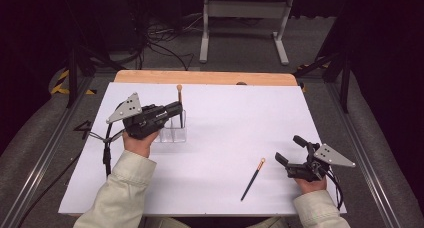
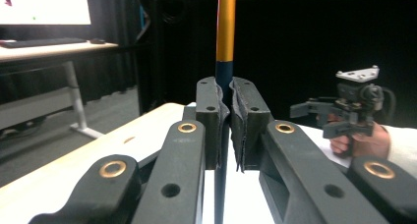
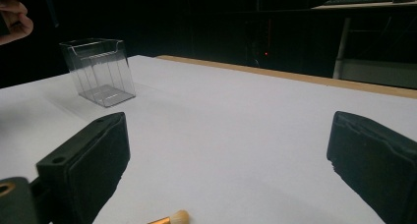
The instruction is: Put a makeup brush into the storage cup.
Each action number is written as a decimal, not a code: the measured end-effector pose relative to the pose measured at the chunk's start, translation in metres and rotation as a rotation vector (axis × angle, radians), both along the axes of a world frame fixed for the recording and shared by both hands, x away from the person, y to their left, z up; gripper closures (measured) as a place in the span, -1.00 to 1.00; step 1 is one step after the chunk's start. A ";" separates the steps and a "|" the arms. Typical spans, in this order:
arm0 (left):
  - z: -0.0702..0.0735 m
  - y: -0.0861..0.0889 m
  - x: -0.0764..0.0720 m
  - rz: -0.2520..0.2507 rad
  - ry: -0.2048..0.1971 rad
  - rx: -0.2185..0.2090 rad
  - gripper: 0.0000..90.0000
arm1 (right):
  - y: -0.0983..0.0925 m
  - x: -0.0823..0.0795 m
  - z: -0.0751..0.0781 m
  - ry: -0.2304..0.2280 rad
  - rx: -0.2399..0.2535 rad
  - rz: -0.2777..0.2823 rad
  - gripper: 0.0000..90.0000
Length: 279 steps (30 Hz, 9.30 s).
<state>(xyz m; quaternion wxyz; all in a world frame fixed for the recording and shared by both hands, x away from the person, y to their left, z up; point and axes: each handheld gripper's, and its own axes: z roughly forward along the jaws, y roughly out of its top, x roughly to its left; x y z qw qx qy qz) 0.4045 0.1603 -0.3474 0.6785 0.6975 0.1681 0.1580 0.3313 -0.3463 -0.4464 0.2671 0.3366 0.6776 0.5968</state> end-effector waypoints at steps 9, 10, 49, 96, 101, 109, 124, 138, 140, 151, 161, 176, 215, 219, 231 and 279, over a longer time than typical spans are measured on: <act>0.000 0.014 0.005 0.066 -0.003 -0.018 0.84 | 0.000 0.000 0.000 0.001 -0.005 -0.001 -0.94; -0.001 0.016 0.006 0.080 -0.002 -0.017 0.84 | 0.000 0.000 0.000 0.002 -0.006 0.000 -0.94; -0.032 0.034 0.020 0.253 0.024 0.006 0.84 | 0.000 0.001 -0.001 0.011 -0.002 0.002 -0.94; -0.041 0.028 0.013 0.175 0.145 0.091 -0.52 | -0.001 -0.001 0.001 0.018 0.002 0.009 -0.89; -0.033 0.031 -0.003 0.160 0.152 0.140 -0.77 | -0.001 -0.002 0.003 0.027 -0.014 0.013 -0.91; -0.033 0.043 -0.020 0.144 0.196 0.138 -0.94 | -0.001 -0.006 0.011 0.017 -0.006 0.025 -0.96; -0.036 0.058 -0.043 0.158 0.204 0.217 -0.96 | 0.002 -0.013 0.029 0.072 -0.063 0.057 -0.99; -0.045 0.067 -0.047 0.153 0.208 0.233 -0.99 | 0.026 -0.012 0.045 0.212 -0.214 0.061 -0.98; -0.048 0.072 -0.047 0.156 0.229 0.224 -0.99 | 0.029 -0.012 0.046 0.231 -0.223 0.055 -0.98; -0.054 0.089 -0.052 0.213 0.229 0.205 -0.99 | 0.040 -0.011 0.056 0.287 -0.262 0.035 -0.96; -0.064 0.096 -0.053 0.218 0.255 0.174 -0.98 | 0.051 -0.013 0.062 0.335 -0.339 0.010 -0.92; -0.066 0.092 -0.050 0.199 0.258 0.190 -0.96 | 0.061 -0.012 0.069 0.464 -0.429 -0.036 -0.76; -0.070 0.093 -0.053 0.198 0.276 0.214 -0.95 | 0.097 0.008 0.064 0.716 -0.534 -0.009 -0.84; -0.071 0.094 -0.055 0.198 0.281 0.214 -0.95 | 0.100 0.010 0.063 0.735 -0.561 -0.022 -0.83; -0.075 0.098 -0.058 0.209 0.291 0.225 -0.96 | 0.107 0.018 0.060 0.800 -0.632 -0.050 -0.83; -0.081 0.104 -0.067 0.202 0.324 0.207 -0.95 | 0.136 0.019 0.021 0.917 -0.700 -0.102 -0.83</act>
